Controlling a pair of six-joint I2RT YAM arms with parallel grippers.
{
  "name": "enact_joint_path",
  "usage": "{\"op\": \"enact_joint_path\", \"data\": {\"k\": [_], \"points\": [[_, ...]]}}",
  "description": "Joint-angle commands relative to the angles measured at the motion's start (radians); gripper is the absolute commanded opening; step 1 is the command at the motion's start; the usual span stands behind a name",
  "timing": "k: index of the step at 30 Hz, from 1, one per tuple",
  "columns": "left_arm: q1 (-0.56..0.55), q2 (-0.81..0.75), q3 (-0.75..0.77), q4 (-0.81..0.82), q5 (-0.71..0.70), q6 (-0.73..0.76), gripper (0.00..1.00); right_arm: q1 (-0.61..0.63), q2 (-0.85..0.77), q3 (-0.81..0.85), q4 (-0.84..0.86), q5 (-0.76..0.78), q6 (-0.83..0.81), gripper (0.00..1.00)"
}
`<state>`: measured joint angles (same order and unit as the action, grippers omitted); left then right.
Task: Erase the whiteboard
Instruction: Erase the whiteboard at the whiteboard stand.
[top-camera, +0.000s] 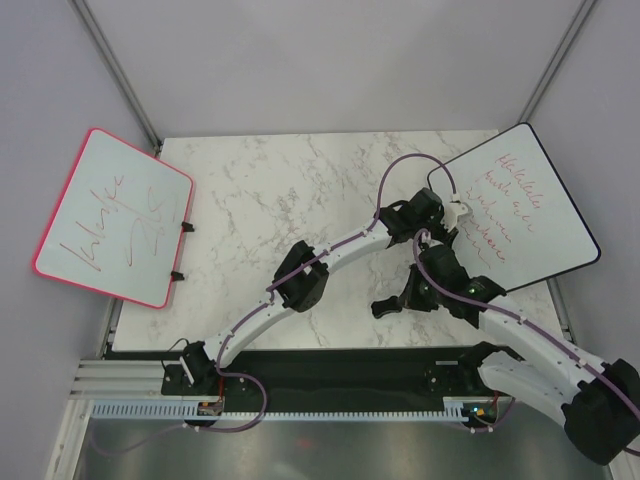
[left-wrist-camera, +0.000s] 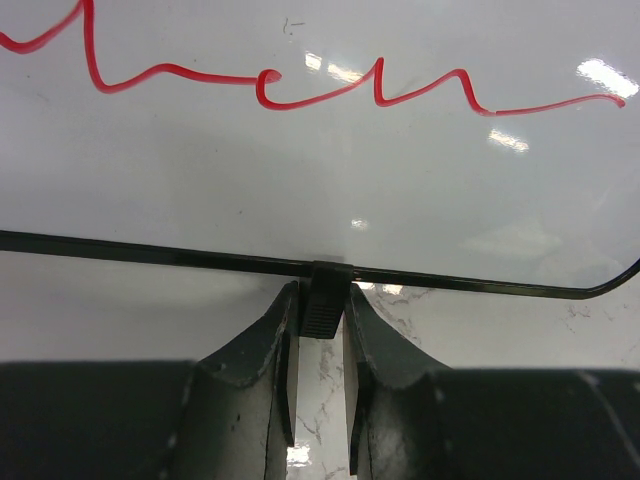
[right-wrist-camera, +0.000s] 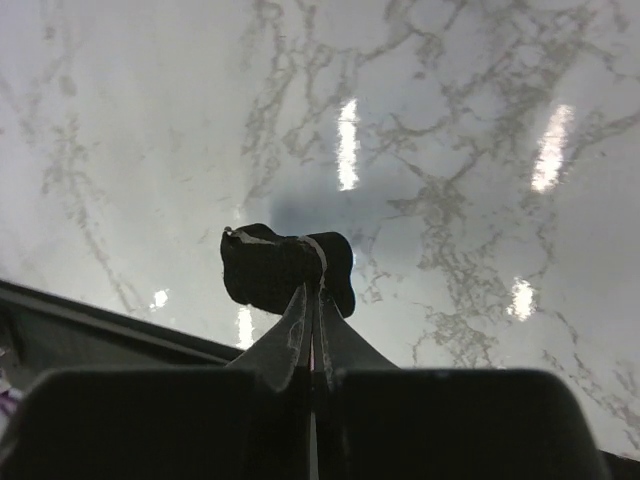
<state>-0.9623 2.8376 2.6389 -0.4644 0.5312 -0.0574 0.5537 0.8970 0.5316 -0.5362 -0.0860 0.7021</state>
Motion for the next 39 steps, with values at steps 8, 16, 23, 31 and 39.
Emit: {"op": "enact_joint_path", "data": {"k": [8, 16, 23, 31, 39], "points": [[0.019, 0.029, 0.029, -0.042, -0.007, -0.005, 0.02, 0.018, 0.101, 0.067, -0.100, 0.114, 0.053, 0.09], [0.019, 0.029, 0.026, -0.040, -0.004, -0.005, 0.02, 0.017, 0.137, 0.411, -0.248, 0.091, -0.227, 0.62], [0.019, 0.026, 0.021, -0.036, -0.002, -0.001, 0.02, 0.018, 0.175, 0.587, -0.315, -0.231, -1.118, 0.72], [0.022, 0.031, 0.029, -0.039, 0.009, -0.002, 0.02, 0.018, 0.296, 0.573, -0.557, -0.294, -1.587, 0.76], [0.025, 0.037, 0.046, -0.043, 0.016, -0.010, 0.02, 0.083, 0.410, 0.414, -0.387, -0.245, -1.636, 0.68]]}}
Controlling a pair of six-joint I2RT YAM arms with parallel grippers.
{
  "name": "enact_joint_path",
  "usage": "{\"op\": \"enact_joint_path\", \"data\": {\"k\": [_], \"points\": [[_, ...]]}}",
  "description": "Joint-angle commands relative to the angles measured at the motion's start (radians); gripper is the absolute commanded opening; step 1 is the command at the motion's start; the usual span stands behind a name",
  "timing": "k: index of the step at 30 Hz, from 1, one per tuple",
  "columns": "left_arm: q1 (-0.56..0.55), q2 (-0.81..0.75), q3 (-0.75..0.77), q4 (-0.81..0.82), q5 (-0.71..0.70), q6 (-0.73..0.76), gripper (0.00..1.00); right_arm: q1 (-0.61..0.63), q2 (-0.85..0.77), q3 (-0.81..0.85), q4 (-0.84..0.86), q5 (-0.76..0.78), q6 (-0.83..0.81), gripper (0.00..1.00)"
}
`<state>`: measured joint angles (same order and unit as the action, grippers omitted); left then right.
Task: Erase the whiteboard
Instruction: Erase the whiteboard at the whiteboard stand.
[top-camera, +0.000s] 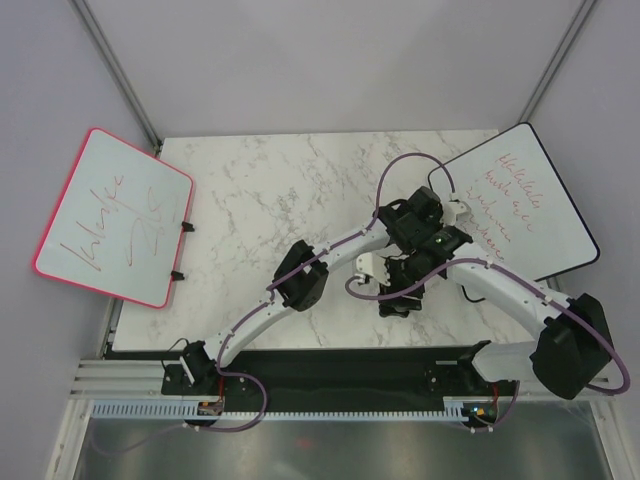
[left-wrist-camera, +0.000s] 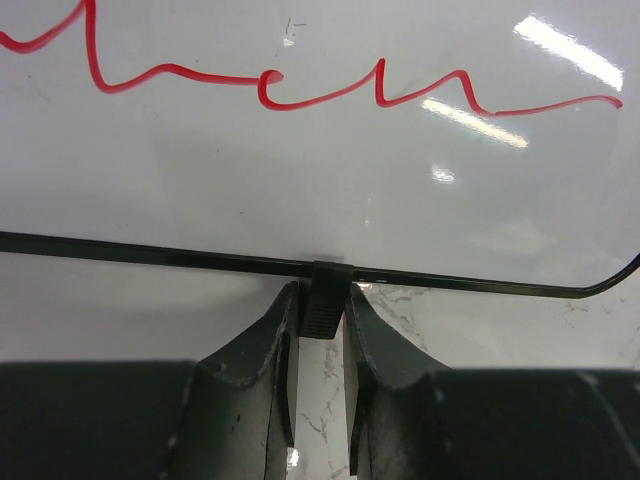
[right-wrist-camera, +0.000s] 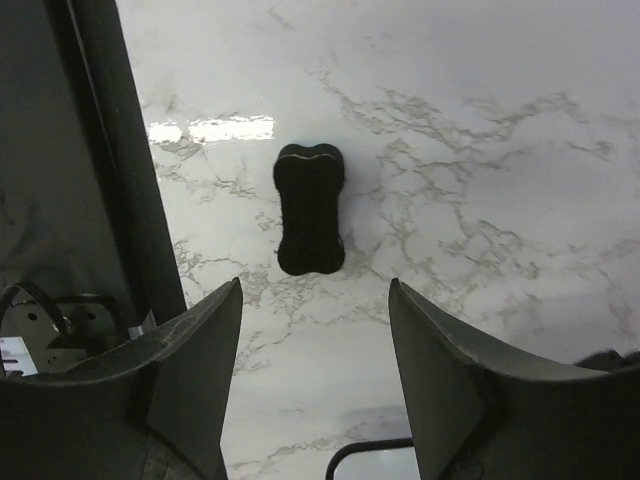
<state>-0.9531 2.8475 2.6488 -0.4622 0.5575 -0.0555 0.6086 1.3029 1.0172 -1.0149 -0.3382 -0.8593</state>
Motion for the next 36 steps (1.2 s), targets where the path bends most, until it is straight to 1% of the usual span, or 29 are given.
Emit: {"op": "enact_joint_path", "data": {"k": [1, 3, 7, 10, 13, 17, 22, 26, 30, 36], "points": [[0.016, 0.029, 0.037, -0.047, -0.007, -0.012, 0.02, 0.033, -0.007, -0.097, 0.132, 0.007, -0.070, 0.68], [0.017, 0.032, 0.042, -0.046, -0.005, -0.014, 0.02, 0.052, -0.037, -0.162, 0.215, 0.005, -0.064, 0.69], [0.017, 0.033, 0.046, -0.049, -0.001, -0.018, 0.02, 0.075, -0.076, -0.222, 0.260, -0.007, -0.018, 0.68], [0.019, 0.038, 0.054, -0.049, 0.002, -0.021, 0.02, 0.079, -0.132, -0.298, 0.346, 0.016, 0.016, 0.71], [0.019, 0.039, 0.054, -0.052, -0.001, -0.020, 0.02, 0.079, -0.146, -0.342, 0.426, 0.059, 0.026, 0.71], [0.019, 0.036, 0.054, -0.053, 0.001, -0.018, 0.02, 0.079, -0.104, -0.338, 0.426, 0.082, 0.019, 0.71], [0.017, 0.038, 0.057, -0.055, 0.001, -0.017, 0.02, 0.079, -0.059, -0.321, 0.420, 0.054, 0.003, 0.69], [0.019, 0.038, 0.056, -0.058, -0.001, -0.015, 0.02, 0.074, -0.024, -0.310, 0.372, 0.033, -0.009, 0.68], [0.017, 0.039, 0.060, -0.056, -0.001, -0.017, 0.02, 0.051, -0.017, -0.309, 0.368, 0.010, -0.024, 0.63], [0.019, 0.041, 0.060, -0.056, 0.001, -0.015, 0.02, 0.048, -0.002, -0.302, 0.375, 0.016, -0.015, 0.59]]}}
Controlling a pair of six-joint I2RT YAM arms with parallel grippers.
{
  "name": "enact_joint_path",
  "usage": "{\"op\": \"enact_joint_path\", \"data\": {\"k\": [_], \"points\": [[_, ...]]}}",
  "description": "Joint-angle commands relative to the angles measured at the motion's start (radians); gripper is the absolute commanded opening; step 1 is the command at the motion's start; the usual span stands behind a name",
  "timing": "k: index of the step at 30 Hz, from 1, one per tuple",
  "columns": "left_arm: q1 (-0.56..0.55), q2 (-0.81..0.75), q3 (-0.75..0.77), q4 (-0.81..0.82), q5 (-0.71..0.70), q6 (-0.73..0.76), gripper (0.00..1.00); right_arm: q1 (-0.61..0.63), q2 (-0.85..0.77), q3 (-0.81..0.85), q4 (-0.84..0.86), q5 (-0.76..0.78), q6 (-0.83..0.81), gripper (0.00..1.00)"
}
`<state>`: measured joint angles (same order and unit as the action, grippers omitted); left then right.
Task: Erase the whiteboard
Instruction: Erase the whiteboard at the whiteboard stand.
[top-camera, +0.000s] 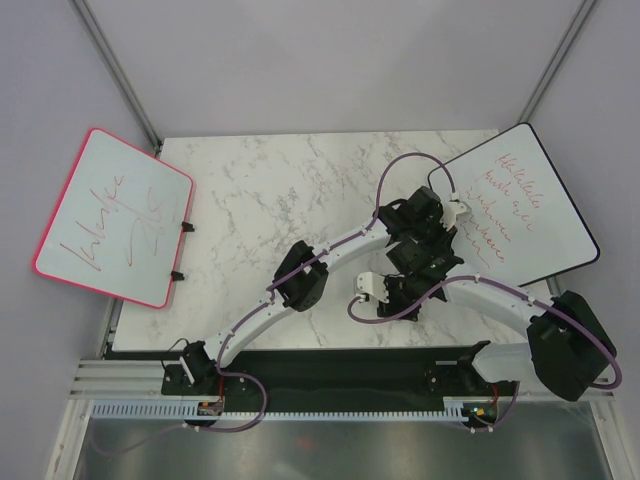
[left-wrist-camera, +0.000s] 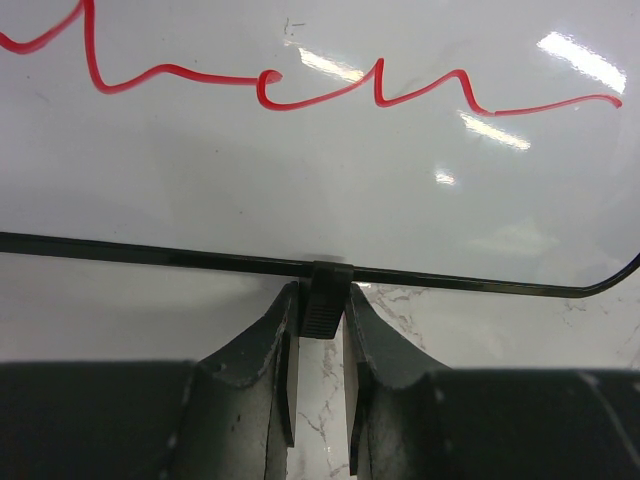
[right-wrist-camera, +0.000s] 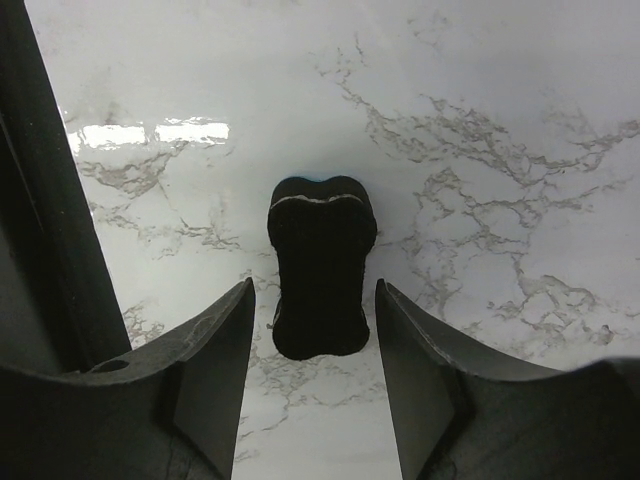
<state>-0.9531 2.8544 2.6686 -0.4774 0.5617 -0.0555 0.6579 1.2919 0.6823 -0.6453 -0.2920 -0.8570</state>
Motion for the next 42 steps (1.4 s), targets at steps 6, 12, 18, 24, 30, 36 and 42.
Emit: {"op": "enact_joint_path", "data": {"k": [6, 12, 18, 24, 30, 36, 42], "points": [[0.019, 0.034, 0.042, -0.043, -0.003, -0.015, 0.02, -0.001, 0.035, 0.025, 0.044, -0.015, 0.012, 0.59], [0.017, 0.037, 0.045, -0.044, -0.003, -0.017, 0.02, -0.001, 0.038, 0.033, 0.050, -0.013, 0.016, 0.44], [0.019, 0.036, 0.045, -0.043, -0.002, -0.017, 0.02, 0.002, 0.018, 0.026, 0.052, -0.012, 0.035, 0.25], [0.019, 0.036, 0.043, -0.043, -0.002, -0.017, 0.02, 0.022, -0.012, 0.026, 0.036, 0.002, 0.050, 0.00], [0.017, 0.033, 0.039, -0.041, -0.005, -0.015, 0.02, 0.065, -0.146, 0.124, -0.120, -0.051, 0.107, 0.00], [0.019, 0.031, 0.034, -0.041, -0.006, -0.015, 0.02, 0.063, -0.322, 0.371, -0.324, -0.059, 0.164, 0.00], [0.019, 0.026, 0.025, -0.038, -0.013, -0.018, 0.02, 0.065, -0.411, 0.595, -0.228, 0.322, 0.431, 0.00]]}}
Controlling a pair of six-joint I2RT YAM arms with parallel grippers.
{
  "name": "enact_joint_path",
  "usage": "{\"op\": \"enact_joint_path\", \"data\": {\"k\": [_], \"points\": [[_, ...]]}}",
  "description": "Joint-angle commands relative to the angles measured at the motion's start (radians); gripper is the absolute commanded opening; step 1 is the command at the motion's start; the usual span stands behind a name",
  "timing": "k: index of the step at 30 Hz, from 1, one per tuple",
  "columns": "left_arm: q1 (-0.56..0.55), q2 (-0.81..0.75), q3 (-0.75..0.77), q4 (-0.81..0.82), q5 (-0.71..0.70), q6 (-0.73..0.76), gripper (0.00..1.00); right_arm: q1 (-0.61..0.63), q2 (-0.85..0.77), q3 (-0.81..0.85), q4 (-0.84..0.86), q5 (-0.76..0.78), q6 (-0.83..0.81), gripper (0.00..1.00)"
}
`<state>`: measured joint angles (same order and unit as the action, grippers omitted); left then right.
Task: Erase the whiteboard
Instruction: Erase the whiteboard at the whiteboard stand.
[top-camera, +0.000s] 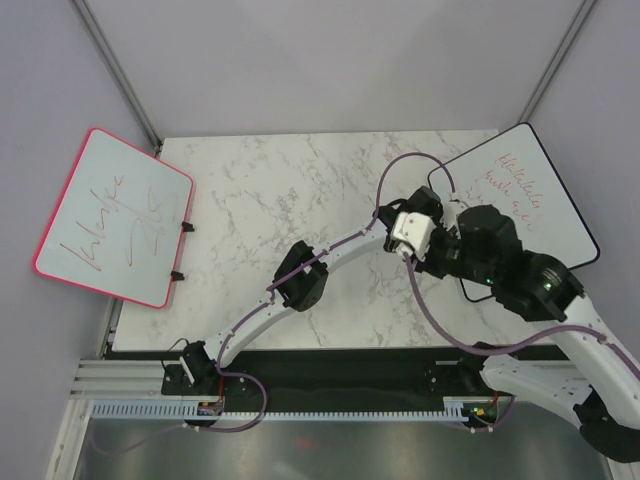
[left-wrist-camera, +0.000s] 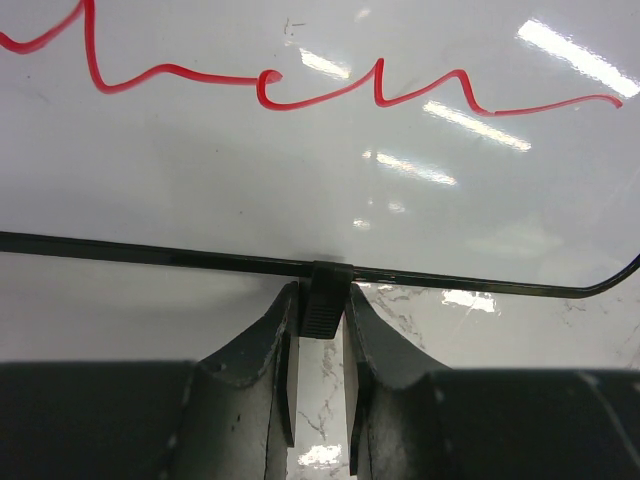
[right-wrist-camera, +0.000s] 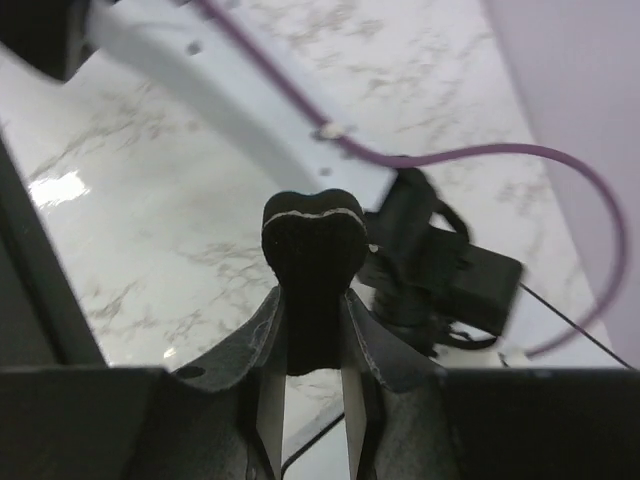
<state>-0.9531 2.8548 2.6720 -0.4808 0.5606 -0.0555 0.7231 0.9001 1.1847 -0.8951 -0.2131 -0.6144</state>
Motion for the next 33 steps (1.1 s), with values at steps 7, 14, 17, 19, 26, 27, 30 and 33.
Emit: {"op": "enact_joint_path", "data": {"k": [7, 14, 17, 19, 26, 27, 30, 33], "points": [[0.019, 0.026, 0.019, -0.031, -0.013, -0.027, 0.02, -0.039, 0.127, 0.292, 0.024, 1.063, 0.393, 0.00], [0.016, 0.028, 0.019, -0.030, -0.027, -0.032, 0.02, -0.513, 0.324, 0.331, -0.082, 1.081, 0.528, 0.00], [0.014, 0.028, 0.017, -0.031, -0.040, -0.030, 0.02, -0.656, 0.442, 0.349, -0.116, 0.947, 0.651, 0.00], [0.013, 0.026, 0.019, -0.031, -0.047, -0.027, 0.02, -0.706, 0.509, 0.333, -0.090, 0.952, 0.671, 0.00], [0.011, 0.040, 0.051, -0.053, -0.054, -0.026, 0.02, -0.718, 0.678, 0.258, 0.065, 1.120, 0.644, 0.00], [0.011, 0.044, 0.057, -0.056, -0.056, -0.026, 0.02, -0.718, 0.687, 0.231, 0.100, 1.129, 0.596, 0.00], [0.011, 0.052, 0.074, -0.064, -0.056, -0.029, 0.02, -0.755, 0.662, 0.144, 0.211, 1.123, 0.579, 0.00], [0.013, 0.057, 0.081, -0.065, -0.056, -0.033, 0.02, -0.755, 0.637, 0.050, 0.311, 1.188, 0.521, 0.00]]}}
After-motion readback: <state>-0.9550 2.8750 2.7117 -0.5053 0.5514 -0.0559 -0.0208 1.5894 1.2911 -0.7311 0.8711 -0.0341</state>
